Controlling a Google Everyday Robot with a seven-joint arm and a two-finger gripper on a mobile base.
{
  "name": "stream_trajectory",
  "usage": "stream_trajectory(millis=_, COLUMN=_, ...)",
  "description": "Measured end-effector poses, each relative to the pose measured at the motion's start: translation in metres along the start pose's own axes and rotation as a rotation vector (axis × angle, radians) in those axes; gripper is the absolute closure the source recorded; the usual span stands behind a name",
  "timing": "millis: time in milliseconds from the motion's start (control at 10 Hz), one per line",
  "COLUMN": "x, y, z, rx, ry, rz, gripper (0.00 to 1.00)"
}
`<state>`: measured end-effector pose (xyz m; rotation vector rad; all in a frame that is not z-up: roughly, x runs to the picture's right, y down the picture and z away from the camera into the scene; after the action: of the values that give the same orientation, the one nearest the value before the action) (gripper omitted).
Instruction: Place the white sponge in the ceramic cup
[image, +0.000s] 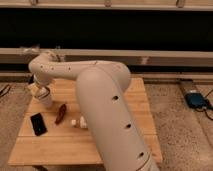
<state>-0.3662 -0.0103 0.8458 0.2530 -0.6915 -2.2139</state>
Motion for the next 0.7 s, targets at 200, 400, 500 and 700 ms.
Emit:
stream_trajectory(millis=200, x=0.0011, y=0.0014, z=-0.0019, rx=-0.002, ry=0.003, rz=0.000, gripper=0.20)
stream_trajectory(millis=400, x=0.0017, y=0.0020, z=-0.0022, rx=-0.005, ry=0.006, rz=-0.002, gripper=0.20)
stream_trajectory(millis=500, x=0.0021, y=0.0023, z=-0.0023, rx=-0.006, ry=0.008, rz=-0.003, gripper=0.20)
stream_trajectory(millis=700, x=0.0005, y=0.0031, z=-0.0001, rx=-0.008, ry=0.007, rz=-0.003, gripper=0.20)
